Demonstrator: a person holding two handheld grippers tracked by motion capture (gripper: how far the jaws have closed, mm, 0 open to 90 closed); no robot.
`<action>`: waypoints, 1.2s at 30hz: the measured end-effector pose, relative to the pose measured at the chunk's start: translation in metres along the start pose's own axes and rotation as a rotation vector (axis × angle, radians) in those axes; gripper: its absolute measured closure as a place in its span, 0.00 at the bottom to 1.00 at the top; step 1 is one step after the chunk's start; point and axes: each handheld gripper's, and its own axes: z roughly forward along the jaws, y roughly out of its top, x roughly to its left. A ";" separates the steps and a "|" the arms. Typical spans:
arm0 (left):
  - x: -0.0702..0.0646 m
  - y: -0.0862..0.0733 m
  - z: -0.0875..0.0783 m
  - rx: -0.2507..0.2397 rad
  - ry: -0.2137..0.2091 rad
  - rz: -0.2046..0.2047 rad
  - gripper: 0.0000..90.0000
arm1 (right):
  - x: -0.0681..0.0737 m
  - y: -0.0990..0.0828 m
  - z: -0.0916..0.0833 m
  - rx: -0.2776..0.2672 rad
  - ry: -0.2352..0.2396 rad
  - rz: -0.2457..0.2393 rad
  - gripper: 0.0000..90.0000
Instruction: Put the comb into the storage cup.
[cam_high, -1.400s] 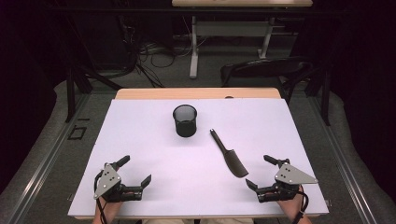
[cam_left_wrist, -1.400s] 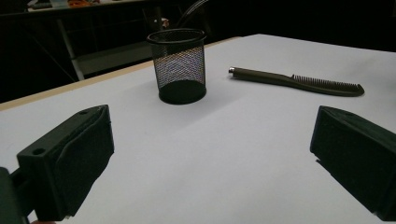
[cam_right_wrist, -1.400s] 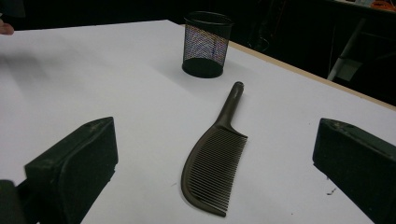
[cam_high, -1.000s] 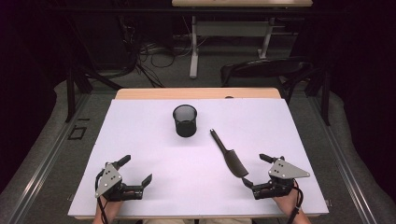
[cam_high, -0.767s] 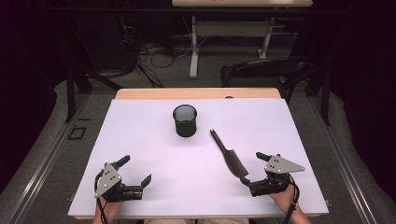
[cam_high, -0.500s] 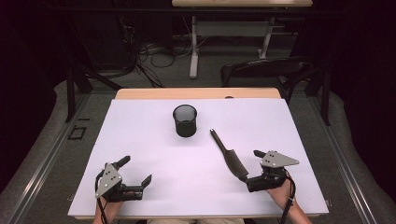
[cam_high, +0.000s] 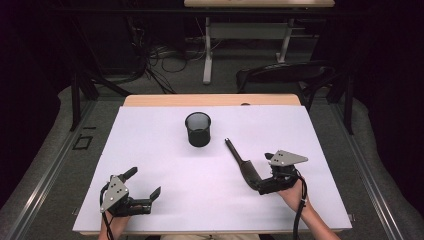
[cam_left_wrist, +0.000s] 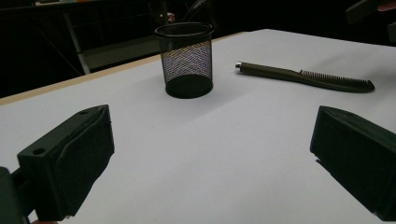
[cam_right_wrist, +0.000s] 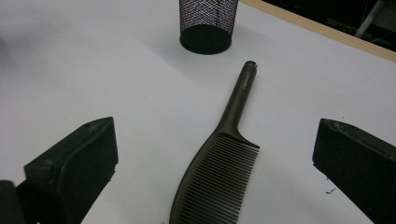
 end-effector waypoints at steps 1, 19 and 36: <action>0.000 0.000 0.000 0.000 0.001 0.001 0.00 | -0.001 0.001 0.002 0.005 0.005 0.007 0.00; 0.000 0.000 0.002 0.007 -0.002 0.014 0.00 | -0.018 0.014 0.035 0.047 0.000 0.040 0.00; 0.000 0.001 0.001 0.005 -0.002 0.014 0.00 | -0.037 0.030 0.067 0.119 -0.019 0.082 0.19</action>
